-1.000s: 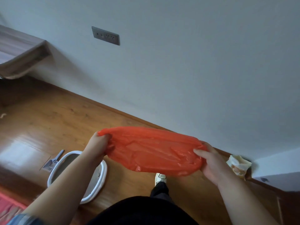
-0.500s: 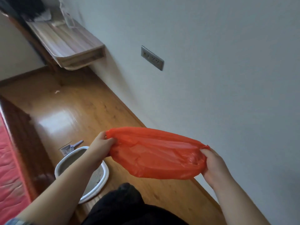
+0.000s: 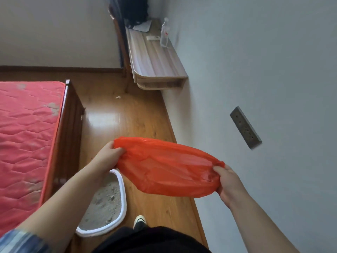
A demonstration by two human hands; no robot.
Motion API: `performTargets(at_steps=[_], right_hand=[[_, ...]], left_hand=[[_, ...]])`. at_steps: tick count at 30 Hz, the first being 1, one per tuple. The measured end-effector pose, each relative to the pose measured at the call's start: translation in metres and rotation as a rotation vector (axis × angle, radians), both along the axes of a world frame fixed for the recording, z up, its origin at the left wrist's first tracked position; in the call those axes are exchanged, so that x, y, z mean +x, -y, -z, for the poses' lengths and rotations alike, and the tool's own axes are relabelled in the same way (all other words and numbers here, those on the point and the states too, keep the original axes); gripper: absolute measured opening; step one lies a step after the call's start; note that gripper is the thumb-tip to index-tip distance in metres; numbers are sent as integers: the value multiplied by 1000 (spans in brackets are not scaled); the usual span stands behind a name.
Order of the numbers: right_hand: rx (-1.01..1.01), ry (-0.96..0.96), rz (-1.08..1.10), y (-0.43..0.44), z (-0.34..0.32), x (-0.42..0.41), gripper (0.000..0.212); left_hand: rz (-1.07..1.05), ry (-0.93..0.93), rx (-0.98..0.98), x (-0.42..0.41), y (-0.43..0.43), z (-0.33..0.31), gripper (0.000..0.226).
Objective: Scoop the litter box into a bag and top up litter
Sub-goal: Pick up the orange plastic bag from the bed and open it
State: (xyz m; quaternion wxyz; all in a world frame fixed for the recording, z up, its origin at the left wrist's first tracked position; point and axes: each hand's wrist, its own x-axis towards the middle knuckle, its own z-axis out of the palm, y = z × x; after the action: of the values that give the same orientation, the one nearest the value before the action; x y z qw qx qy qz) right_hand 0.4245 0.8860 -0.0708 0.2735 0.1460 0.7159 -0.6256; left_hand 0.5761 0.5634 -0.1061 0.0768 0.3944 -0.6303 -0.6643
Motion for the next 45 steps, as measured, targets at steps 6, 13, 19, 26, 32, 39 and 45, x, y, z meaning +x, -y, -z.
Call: performTargets(at_steps=[6, 13, 19, 26, 32, 39, 45], right_hand=[[-47, -91, -178, 97, -18, -68, 23], [-80, -28, -506, 228, 4, -139, 22], [-180, 49, -891, 338, 8, -175, 35], [-151, 203, -1278, 416, 23, -168, 67], [-22, 222, -1677, 442, 58, -99, 56], [95, 64, -1976, 430, 93, 11, 49], [261, 25, -1934, 378, 156, 69, 31]], left_hand=[[-151, -108, 1, -8, 56, -21, 21], [-536, -50, 30, 16, 91, -4, 20], [-946, -37, 2, 29, 102, -2, 14], [-1332, -204, 226, 33, 52, 7, 38], [-1664, -79, 180, 48, -40, 19, 68], [-2133, -77, 356, 95, -156, 59, 42], [-2178, -217, 669, 126, -202, 130, 31]])
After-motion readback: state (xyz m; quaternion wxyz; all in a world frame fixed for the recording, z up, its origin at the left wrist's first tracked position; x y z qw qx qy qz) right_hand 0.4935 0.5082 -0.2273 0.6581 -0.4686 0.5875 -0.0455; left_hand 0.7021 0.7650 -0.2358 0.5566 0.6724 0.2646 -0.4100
